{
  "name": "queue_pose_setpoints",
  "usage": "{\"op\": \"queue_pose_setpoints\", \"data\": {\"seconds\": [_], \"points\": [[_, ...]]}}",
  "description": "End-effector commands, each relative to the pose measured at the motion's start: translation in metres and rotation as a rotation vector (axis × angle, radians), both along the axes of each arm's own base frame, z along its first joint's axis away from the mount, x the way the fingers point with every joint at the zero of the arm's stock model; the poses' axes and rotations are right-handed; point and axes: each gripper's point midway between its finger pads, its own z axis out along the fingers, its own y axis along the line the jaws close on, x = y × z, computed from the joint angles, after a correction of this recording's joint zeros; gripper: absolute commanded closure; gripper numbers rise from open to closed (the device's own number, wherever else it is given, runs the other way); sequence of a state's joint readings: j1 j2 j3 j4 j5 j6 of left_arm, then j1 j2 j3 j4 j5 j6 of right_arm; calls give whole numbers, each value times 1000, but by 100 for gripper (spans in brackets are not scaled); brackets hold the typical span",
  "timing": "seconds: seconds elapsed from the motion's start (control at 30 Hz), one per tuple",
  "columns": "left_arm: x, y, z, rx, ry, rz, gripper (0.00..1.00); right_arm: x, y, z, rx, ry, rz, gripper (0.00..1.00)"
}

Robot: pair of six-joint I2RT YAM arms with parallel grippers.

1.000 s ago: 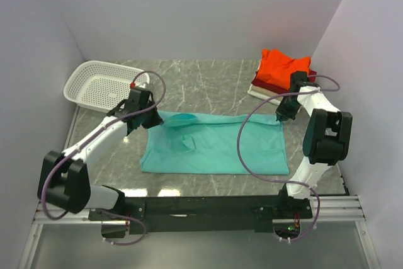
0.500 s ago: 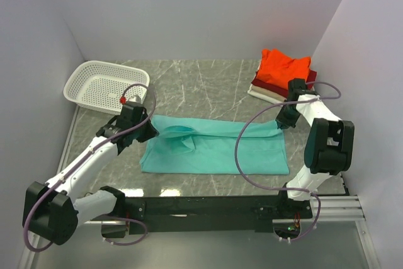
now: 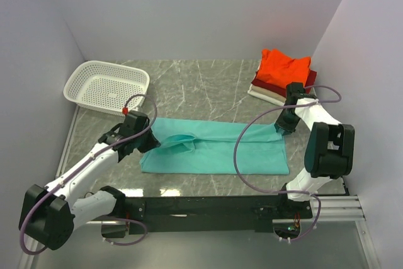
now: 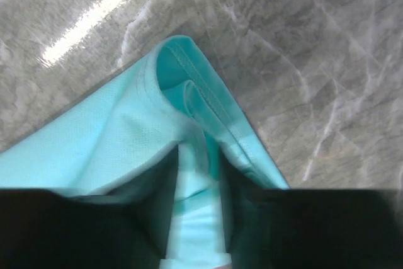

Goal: Fold and stack the t-shirts
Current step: Fold the tshirt

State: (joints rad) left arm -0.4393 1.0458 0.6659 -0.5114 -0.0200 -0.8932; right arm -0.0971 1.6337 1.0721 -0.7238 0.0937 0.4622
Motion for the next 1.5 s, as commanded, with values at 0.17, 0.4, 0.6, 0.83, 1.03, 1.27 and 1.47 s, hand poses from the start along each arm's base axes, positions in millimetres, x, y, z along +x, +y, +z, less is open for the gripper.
{"op": "queue_pose_setpoints", "data": {"seconds": [0.17, 0.4, 0.6, 0.83, 1.03, 1.27, 1.47], "points": [[-32, -3, -2, -43, 87, 14, 48, -17, -9, 24, -77, -27, -49, 44], [-30, -3, 24, -75, 2, 8, 29, -5, 8, 60, -16, -187, -3, 44], [15, -28, 26, -32, -28, -70, 27, 1, 21, 46, 32, -144, 26, 45], [79, -66, 36, 14, -87, -162, 29, -16, 24, 13, 57, -36, 4, 47], [78, -102, 5, 27, -11, -255, 31, -26, 15, -1, 44, 12, -25, 49], [41, -122, -17, -46, 52, -311, 31, -33, 3, -10, 20, 36, -51, 50], [27, -124, -30, -37, 99, -356, 31, -40, -4, -26, 24, 65, -76, 53]]}}
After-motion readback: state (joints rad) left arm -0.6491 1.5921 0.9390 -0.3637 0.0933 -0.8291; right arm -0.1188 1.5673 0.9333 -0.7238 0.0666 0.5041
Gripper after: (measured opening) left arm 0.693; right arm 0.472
